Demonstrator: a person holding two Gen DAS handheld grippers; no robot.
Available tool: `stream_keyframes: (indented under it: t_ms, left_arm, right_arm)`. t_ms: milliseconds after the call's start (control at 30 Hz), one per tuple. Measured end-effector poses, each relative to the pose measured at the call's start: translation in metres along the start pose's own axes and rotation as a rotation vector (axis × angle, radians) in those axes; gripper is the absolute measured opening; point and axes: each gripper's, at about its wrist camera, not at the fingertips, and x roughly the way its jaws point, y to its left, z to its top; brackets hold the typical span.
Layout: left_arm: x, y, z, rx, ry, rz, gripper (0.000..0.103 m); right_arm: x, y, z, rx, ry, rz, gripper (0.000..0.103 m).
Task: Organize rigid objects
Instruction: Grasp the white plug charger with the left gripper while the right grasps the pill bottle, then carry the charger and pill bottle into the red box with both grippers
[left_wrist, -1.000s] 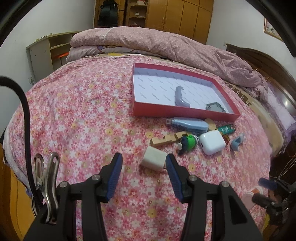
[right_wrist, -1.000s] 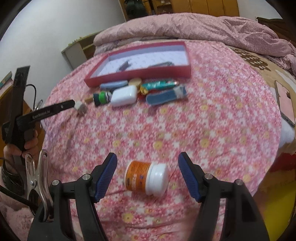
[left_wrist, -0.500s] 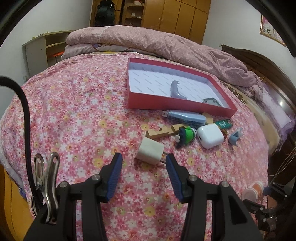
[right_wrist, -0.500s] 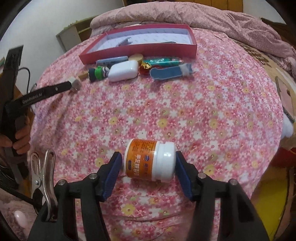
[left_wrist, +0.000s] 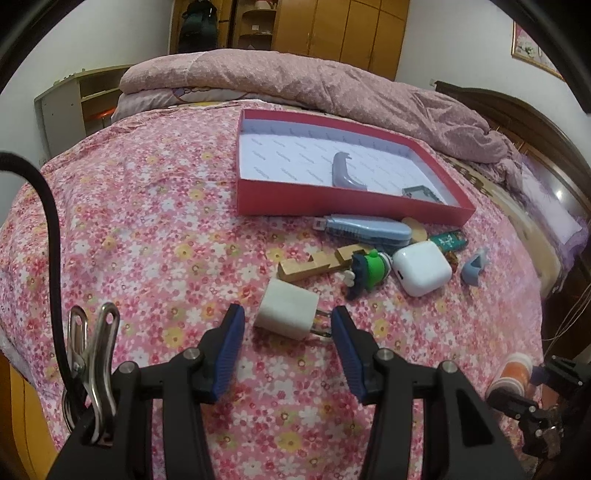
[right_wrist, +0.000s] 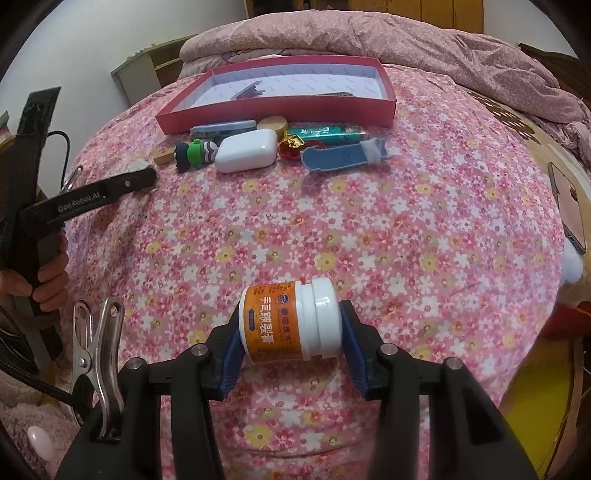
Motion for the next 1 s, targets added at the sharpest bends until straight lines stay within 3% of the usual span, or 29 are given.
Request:
stream_keyframes:
  t_ms: [400,1000]
  left_arm:
    - [0.007,-0.014,0.001,0.056,-0.006,0.013,0.048]
    - [-0.013,-0.021,0.022,0.025,-0.022,-0.027,0.048]
  right_arm:
    - [0.003,-0.009,0.003,0.014,-0.032,0.045,0.048]
    - [-0.001,-0.015,0.034,-0.009,-0.099,0.065,0.048]
